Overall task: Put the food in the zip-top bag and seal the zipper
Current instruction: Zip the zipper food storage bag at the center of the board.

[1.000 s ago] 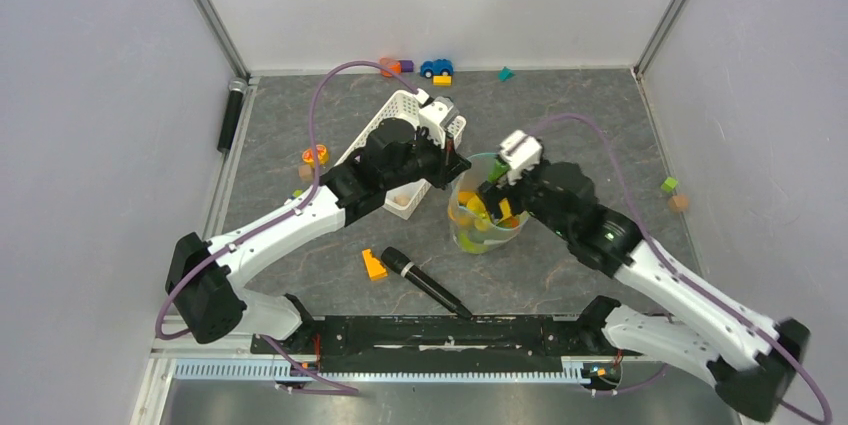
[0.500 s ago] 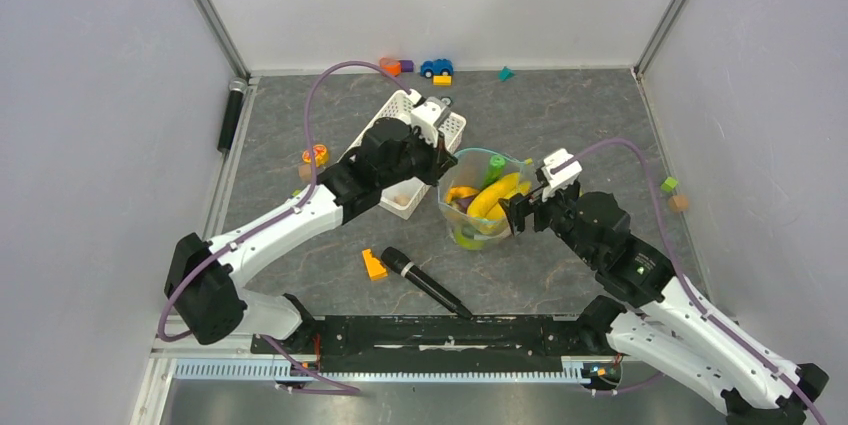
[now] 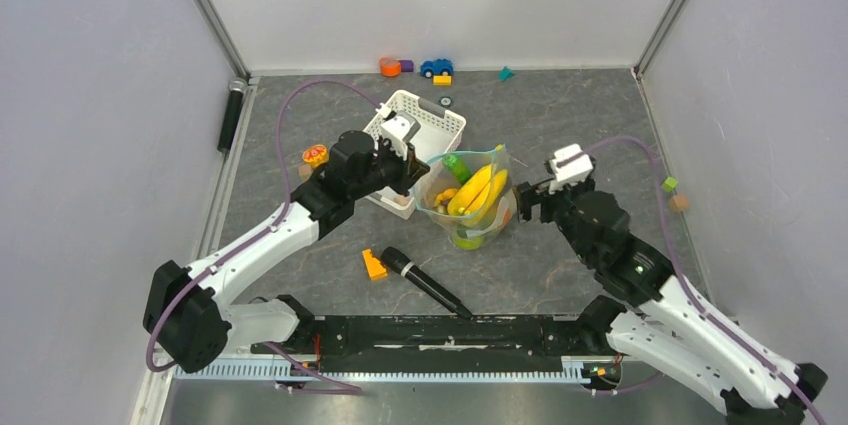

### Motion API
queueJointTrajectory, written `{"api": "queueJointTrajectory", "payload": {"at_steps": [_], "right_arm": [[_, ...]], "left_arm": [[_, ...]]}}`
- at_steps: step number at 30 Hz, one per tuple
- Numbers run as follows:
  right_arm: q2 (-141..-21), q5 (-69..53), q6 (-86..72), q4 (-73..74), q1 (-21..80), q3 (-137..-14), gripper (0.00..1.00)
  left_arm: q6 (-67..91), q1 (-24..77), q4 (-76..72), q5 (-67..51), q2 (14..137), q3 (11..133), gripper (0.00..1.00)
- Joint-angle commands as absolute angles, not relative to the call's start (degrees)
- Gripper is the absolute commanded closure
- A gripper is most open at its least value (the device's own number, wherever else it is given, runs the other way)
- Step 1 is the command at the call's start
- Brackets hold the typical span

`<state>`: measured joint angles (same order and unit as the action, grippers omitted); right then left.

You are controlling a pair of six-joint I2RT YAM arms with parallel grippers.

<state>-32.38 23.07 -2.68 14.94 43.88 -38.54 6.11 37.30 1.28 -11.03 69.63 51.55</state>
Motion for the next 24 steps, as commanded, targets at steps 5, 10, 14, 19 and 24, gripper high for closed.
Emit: {"api": "queueJointTrajectory", "payload": {"at_steps": [5, 10, 14, 19, 24], "right_arm": [[-47.1, 17.8, 1.7, 13.1, 40.7, -43.3, 0.04], [-49.4, -4.2, 3.3, 3.8, 31.1, -41.1, 0.07], [-51.5, -23.9, 4.2, -5.9, 23.9, -38.3, 0.13], [-56.1, -37.4, 8.0, -9.2, 21.8, -39.9, 0.16], [-60.9, -44.7, 11.3, -9.1, 21.4, -42.9, 0.27]], "left_arm": [[0.4, 37.0, -6.4, -16.8, 63.6, 47.1, 0.98], [-1.9, 37.0, -7.1, -18.7, 60.3, 44.7, 0.98], [-3.9, 37.0, -8.4, -21.0, 58.3, 42.5, 0.98], [-5.6, 37.0, -9.2, -23.1, 57.5, 41.4, 0.98], [-5.9, 37.0, -9.3, -24.4, 58.2, 41.4, 0.98]]}}
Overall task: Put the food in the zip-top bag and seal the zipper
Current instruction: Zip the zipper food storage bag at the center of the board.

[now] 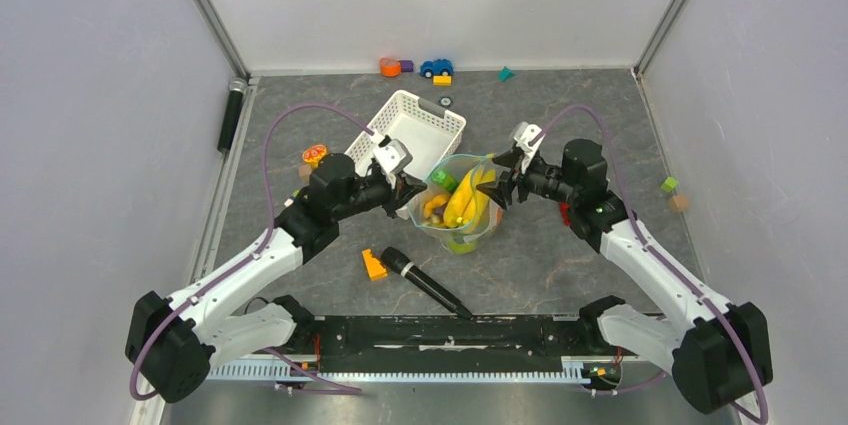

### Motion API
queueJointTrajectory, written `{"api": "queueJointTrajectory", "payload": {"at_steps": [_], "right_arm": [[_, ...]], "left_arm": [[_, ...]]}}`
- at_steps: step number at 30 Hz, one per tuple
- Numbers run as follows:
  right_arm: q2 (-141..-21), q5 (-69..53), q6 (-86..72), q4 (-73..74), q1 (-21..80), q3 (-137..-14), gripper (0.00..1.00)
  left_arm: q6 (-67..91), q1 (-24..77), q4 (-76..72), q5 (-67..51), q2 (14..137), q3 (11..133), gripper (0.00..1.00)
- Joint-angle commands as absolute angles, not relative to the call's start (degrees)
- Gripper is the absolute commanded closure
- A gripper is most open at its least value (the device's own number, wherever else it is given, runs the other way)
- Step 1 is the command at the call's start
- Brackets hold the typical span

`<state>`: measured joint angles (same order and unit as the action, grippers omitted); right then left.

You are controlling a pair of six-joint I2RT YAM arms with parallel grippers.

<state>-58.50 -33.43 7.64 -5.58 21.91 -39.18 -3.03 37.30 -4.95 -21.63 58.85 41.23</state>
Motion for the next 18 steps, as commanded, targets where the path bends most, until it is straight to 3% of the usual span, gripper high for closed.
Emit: {"api": "queueJointTrajectory", "payload": {"at_steps": [1, 4, 10, 13, 18], "right_arm": [[-61.5, -46.1, 11.5, -9.1, 21.4, -43.3, 0.3], [-61.9, -48.5, 13.3, -8.4, 21.4, -43.3, 0.43], [-59.1, -46.6, 13.2, -6.6, 21.4, -42.1, 0.97], [-57.1, -43.6, 12.2, -5.8, 21.4, -42.3, 1.0], [-54.3, -40.7, 13.2, -4.1, 21.4, -42.6, 1.0]], "left_arm": [[-6.1, 37.0, -9.2, -24.3, 58.3, 41.5, 0.98], [-6.4, 37.0, -9.1, -24.1, 58.3, 41.5, 0.98], [-6.4, 37.0, -9.1, -22.0, 58.2, 41.7, 0.94], [-6.3, 37.0, -9.0, -22.3, 57.6, 42.0, 0.89], [-6.3, 37.0, -8.4, -24.8, 56.3, 42.7, 0.9]]}}
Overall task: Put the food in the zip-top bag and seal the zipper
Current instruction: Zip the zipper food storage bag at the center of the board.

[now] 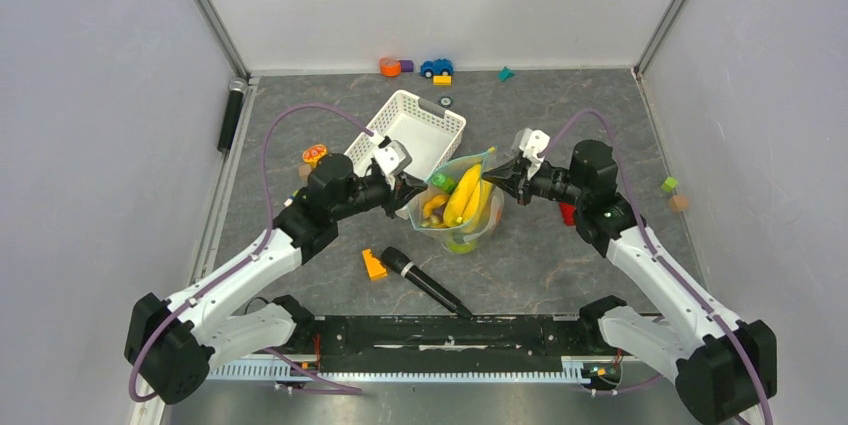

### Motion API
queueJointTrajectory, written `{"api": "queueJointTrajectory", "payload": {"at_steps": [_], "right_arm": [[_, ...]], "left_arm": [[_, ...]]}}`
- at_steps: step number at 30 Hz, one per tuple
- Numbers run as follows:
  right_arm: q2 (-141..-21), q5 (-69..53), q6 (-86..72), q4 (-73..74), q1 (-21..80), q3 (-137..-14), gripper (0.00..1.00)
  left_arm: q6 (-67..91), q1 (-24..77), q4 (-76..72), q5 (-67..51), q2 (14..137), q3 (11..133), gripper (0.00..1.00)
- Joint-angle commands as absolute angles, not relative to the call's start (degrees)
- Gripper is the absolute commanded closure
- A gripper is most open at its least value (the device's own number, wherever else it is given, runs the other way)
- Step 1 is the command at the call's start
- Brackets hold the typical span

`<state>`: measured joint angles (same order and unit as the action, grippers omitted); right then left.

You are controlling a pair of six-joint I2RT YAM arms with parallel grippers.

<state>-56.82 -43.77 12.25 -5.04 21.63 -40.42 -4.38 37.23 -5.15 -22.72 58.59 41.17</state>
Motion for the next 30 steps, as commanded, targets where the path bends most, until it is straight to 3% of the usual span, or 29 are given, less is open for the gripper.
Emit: {"api": "queueJointTrajectory", "payload": {"at_steps": [1, 2, 3, 6, 7, 10, 13, 18, 28, 30], "right_arm": [[-53.6, -38.5, 14.6, -3.1, 21.4, -42.1, 1.0], [-53.1, -36.0, 15.5, -2.8, 21.4, -41.4, 0.99], [-52.4, -32.2, 15.9, -2.7, 21.4, -40.7, 0.91], [-51.6, -24.5, 18.6, -1.6, 21.3, -39.9, 0.5], [-51.8, -23.2, 19.3, -1.2, 21.2, -40.1, 0.41], [-52.7, -21.5, 20.8, -0.2, 20.5, -41.0, 0.29], [-54.2, -26.3, 23.0, -0.3, 19.6, -41.3, 0.23], [-59.1, -42.5, 28.4, -0.2, 19.2, -44.1, 0.22], [-66.1, -44.3, 31.1, 2.0, 19.0, -48.1, 0.22], [-65.3, -47.2, 32.3, 2.4, 19.0, -47.9, 0.28]], "left_arm": [[-6.2, 37.0, -8.4, -25.4, 56.0, 42.7, 0.92], [-6.3, 37.0, -8.3, -26.1, 55.8, 42.7, 0.94], [-6.5, 37.0, -8.2, -26.8, 55.5, 42.7, 0.95], [-7.1, 37.0, -8.1, -28.0, 55.2, 42.2, 0.98], [-7.2, 37.0, -8.1, -28.3, 55.1, 42.1, 0.98], [-7.4, 37.0, -8.2, -29.2, 55.4, 42.0, 0.98], [-7.7, 37.0, -8.2, -30.6, 55.7, 42.1, 0.98], [-8.8, 37.1, -7.8, -31.9, 56.0, 42.0, 0.98], [-12.9, 37.0, -6.9, -35.9, 55.8, 41.0, 0.98], [-13.1, 37.0, -7.0, -35.9, 55.6, 40.8, 0.98]]}}
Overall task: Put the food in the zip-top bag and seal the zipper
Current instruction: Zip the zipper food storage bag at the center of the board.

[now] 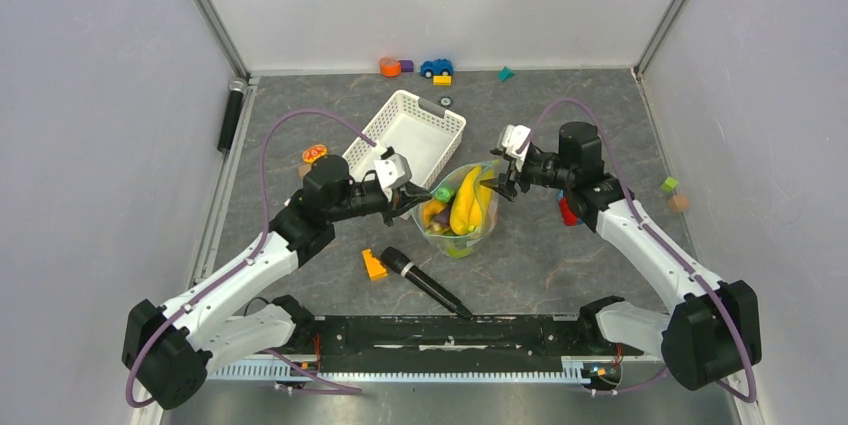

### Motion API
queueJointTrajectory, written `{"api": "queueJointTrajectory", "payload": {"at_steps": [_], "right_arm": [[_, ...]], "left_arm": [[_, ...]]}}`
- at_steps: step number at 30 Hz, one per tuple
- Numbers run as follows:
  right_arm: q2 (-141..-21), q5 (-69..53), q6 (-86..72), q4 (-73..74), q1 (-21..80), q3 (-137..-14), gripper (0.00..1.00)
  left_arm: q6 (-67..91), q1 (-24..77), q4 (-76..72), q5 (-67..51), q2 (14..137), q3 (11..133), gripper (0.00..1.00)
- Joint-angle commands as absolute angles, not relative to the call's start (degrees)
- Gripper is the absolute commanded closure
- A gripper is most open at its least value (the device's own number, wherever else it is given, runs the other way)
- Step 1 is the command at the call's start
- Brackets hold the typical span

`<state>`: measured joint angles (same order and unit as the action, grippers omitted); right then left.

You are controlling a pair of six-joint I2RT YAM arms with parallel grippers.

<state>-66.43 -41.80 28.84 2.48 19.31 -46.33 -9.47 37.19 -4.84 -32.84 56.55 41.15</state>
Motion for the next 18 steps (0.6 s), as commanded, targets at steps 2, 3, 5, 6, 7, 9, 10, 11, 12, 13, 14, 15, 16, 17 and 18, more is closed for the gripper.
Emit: {"api": "queueJointTrajectory", "payload": {"at_steps": [2, 3, 5, 6, 7, 9, 10, 11, 12, 13, 14, 15, 16, 17, 18], "right_arm": [[-64.3, -50.2, 34.1, 3.4, 19.0, -47.6, 0.4], [-63.7, -51.5, 35.0, 4.0, 18.9, -47.4, 0.5], [-62.6, -52.4, 35.9, 4.7, 19.0, -46.9, 0.79], [-62.3, -52.5, 36.0, 5.0, 19.0, -46.8, 0.91], [-61.8, -53.0, 36.2, 5.4, 18.9, -46.5, 0.98], [-61.0, -53.3, 36.2, 5.5, 19.0, -46.0, 1.0], [-60.7, -53.5, 35.7, 5.3, 19.0, -46.0, 1.0], [-60.3, -53.6, 34.9, 4.7, 19.0, -46.0, 1.0], [-60.0, -53.5, 33.0, 3.8, 19.0, -46.0, 1.0], [-59.6, -53.0, 31.0, 2.6, 19.0, -46.1, 1.0], [-59.3, -52.6, 29.2, 1.2, 19.0, -46.2, 1.0], [-58.8, -51.5, 26.5, 0.4, 19.0, -46.1, 1.0], [-58.5, -50.3, 24.1, -2.6, 19.0, -46.3, 1.0], [-58.2, -48.4, 21.1, -3.9, 19.0, -46.6, 1.0], [-58.0, -46.6, 18.5, -4.7, 18.9, -47.1, 1.0]], "left_arm": [[-13.3, 37.0, -7.1, -35.5, 55.5, 40.7, 0.98], [-13.3, 37.0, -7.2, -35.3, 55.5, 40.7, 0.98], [-13.2, 37.0, -7.2, -34.6, 55.5, 40.8, 0.98], [-13.1, 37.0, -7.3, -34.0, 55.5, 40.8, 0.98], [-12.9, 37.0, -7.3, -33.5, 55.4, 40.8, 0.98], [-12.3, 37.0, -7.4, -31.7, 55.0, 40.9, 0.94], [-11.9, 37.0, -7.6, -30.6, 54.8, 40.9, 0.88], [-11.5, 37.0, -7.9, -29.7, 54.5, 40.8, 0.84], [-11.2, 37.0, -7.9, -28.9, 54.1, 40.9, 0.76], [-10.8, 37.0, -7.9, -28.3, 53.8, 41.1, 0.6], [-10.4, 37.0, -8.0, -28.1, 53.5, 41.3, 0.55], [-10.4, 37.0, -7.9, -28.1, 53.1, 41.5, 0.48], [-10.5, 37.0, -7.9, -28.2, 52.7, 41.9, 0.3], [-10.5, 37.0, -8.0, -28.1, 52.3, 42.3, 0.07], [-10.8, 37.1, -7.9, -27.9, 52.1, 43.1, 0.01]]}}
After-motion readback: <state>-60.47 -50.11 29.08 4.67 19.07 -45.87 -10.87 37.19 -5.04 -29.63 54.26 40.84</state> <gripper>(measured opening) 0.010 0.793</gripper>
